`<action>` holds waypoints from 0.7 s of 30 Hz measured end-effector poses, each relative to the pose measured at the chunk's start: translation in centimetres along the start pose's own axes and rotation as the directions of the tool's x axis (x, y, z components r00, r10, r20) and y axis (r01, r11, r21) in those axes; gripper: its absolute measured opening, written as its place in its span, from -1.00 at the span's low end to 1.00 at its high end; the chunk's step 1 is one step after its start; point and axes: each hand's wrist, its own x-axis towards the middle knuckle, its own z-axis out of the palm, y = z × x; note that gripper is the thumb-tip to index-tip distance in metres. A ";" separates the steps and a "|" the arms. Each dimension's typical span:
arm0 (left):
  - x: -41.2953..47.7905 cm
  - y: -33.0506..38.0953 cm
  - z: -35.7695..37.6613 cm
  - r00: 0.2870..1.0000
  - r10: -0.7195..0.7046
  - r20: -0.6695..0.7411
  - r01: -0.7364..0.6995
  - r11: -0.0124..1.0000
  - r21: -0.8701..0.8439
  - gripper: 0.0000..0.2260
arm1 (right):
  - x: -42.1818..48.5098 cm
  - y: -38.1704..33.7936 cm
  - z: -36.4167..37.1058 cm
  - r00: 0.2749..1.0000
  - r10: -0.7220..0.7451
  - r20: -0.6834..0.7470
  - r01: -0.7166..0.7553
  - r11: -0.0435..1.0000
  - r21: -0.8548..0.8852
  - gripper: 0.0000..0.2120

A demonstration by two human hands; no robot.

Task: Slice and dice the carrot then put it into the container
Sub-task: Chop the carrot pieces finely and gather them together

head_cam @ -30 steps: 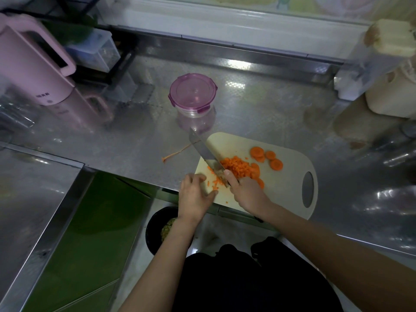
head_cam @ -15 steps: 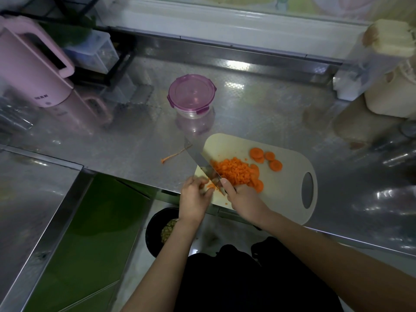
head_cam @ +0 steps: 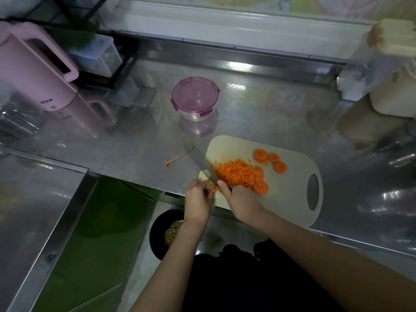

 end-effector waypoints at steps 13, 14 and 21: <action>-0.2 -0.2 0.2 0.996 0.073 -0.053 -0.077 0.994 -0.079 -0.89 | 0.0 1.0 -1.6 0.997 0.051 -0.065 -0.036 0.977 0.208 -0.42; -0.2 -0.2 0.2 0.996 0.069 -0.055 -0.074 0.994 -0.083 -0.89 | 0.0 1.0 -1.8 0.997 0.049 -0.066 -0.033 0.975 0.219 -0.42; -0.1 -0.1 0.3 0.997 0.054 -0.051 -0.058 0.995 -0.087 -0.91 | 0.0 1.5 -1.7 0.999 0.044 -0.022 -0.041 0.991 0.129 -0.40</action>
